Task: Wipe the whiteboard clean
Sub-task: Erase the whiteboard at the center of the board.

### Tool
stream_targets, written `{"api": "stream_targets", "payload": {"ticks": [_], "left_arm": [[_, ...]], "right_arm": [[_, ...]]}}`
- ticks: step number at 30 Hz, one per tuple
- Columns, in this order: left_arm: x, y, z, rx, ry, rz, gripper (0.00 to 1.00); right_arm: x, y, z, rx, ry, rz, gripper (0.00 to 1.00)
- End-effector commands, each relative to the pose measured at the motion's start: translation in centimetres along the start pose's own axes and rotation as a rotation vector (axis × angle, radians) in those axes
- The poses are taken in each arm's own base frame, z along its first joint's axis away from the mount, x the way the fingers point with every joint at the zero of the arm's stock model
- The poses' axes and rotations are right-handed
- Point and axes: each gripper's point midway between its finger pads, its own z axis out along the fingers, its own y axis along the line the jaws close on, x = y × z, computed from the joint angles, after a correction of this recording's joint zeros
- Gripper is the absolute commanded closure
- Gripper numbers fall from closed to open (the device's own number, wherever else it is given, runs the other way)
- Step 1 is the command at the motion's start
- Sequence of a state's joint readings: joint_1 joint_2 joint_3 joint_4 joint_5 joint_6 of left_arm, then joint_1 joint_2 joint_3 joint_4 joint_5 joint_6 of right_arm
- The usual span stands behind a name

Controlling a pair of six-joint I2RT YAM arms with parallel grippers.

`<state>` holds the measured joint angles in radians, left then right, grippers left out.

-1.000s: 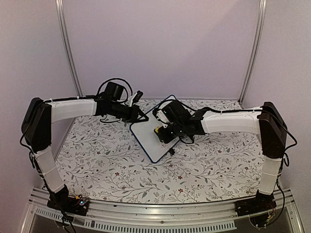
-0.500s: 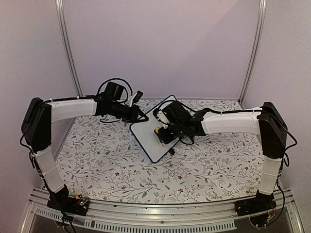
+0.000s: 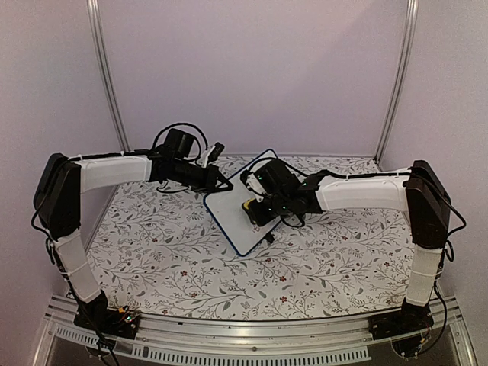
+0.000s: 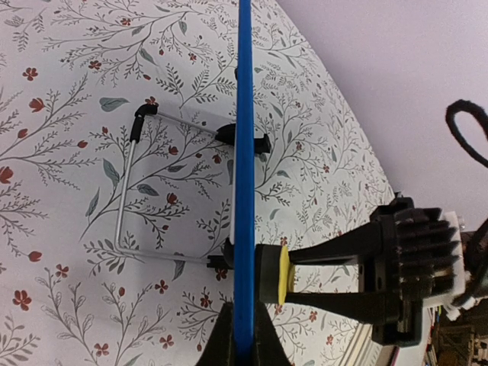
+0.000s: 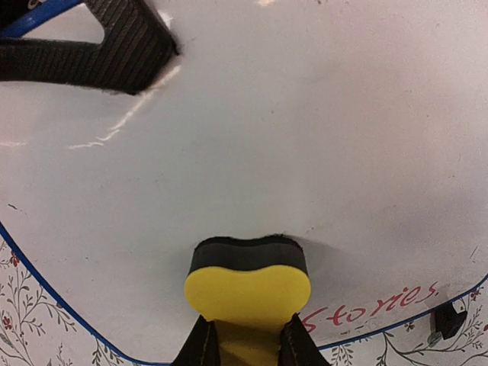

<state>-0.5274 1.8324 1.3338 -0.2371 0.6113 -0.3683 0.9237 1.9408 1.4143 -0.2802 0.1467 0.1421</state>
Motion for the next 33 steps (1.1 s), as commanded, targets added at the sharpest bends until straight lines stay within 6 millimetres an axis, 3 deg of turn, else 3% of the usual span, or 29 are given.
{"api": "stream_targets", "payload": {"ticks": [1, 8, 18, 26, 33], "left_arm": [[1.6, 0.2, 0.9, -0.020, 0.052, 0.010, 1.00], [1.7, 0.5, 1.0, -0.042, 0.051, 0.015, 1.00], [1.8, 0.2, 1.1, -0.021, 0.058, 0.008, 1.00], [1.3, 0.0, 0.7, -0.029, 0.046, 0.019, 1.00], [1.5, 0.0, 0.8, -0.020, 0.050, 0.016, 1.00]], "right_arm": [[0.0, 0.1, -0.5, -0.005, -0.013, 0.008, 0.79], [1.2, 0.5, -0.2, -0.034, 0.015, 0.030, 0.79], [1.5, 0.5, 0.1, -0.033, 0.023, 0.027, 0.79], [0.4, 1.2, 0.2, -0.057, 0.037, 0.001, 0.79], [3.4, 1.3, 0.7, -0.077, 0.102, 0.028, 0.79]]}}
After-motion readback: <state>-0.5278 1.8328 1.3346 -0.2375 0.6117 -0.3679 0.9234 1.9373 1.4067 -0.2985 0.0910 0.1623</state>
